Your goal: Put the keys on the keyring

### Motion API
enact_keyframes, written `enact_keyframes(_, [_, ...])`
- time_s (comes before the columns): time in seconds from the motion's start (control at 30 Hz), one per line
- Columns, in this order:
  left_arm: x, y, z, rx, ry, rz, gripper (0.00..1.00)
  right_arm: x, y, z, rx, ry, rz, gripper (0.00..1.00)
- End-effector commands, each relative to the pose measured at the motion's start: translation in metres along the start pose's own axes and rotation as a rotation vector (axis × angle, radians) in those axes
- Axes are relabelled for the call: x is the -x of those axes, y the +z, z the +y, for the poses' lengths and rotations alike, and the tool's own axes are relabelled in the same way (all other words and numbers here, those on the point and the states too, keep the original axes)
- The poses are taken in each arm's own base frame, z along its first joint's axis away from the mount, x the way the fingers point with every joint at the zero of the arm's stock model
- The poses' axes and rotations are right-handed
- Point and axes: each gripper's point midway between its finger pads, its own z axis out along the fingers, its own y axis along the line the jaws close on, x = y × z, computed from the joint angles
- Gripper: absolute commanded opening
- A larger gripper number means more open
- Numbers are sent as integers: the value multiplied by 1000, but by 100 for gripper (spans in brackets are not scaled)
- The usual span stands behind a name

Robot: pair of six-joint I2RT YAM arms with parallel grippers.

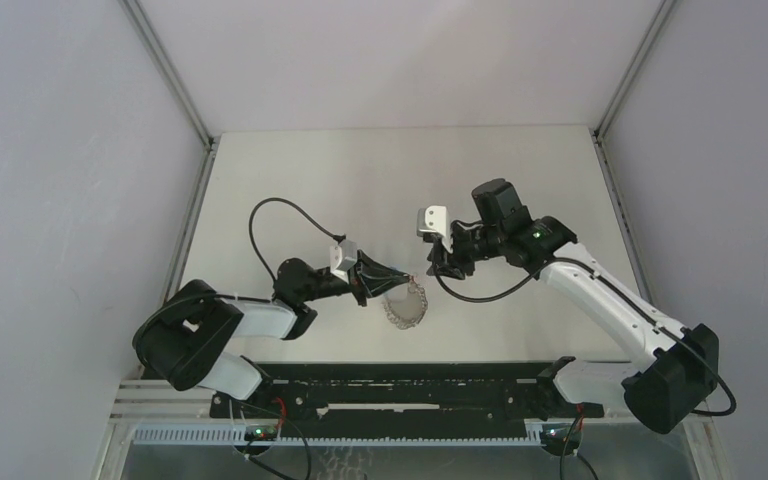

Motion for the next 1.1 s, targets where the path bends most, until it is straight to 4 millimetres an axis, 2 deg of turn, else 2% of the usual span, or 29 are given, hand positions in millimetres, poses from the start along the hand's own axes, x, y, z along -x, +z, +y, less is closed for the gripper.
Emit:
enact_keyframes(0.0, [14, -1, -4, -21, 70, -43, 0, 40, -1, 4, 69, -128, -183, 33])
enact_keyframes(0.27, [14, -1, -5, -30, 71, -42, 0, 38, 13, 13, 171, -127, -215, 33])
enact_keyframes(0.6, [17, 0, -8, -46, 73, -45, 0, 31, 23, 11, 216, -109, -193, 30])
enact_keyframes(0.73, [18, 0, -8, -47, 73, -45, 0, 25, 25, 13, 240, -79, -175, 21])
enact_keyframes(0.83, [17, 0, -8, -44, 73, -45, 0, 23, 23, 13, 243, -64, -173, 3])
enact_keyframes(0.87, [17, -1, -8, -43, 73, -45, 0, 22, 21, 12, 238, -70, -174, 0])
enact_keyframes(1.07, [21, -2, -9, -40, 86, -54, 0, 15, 17, 7, 225, -44, -158, 0])
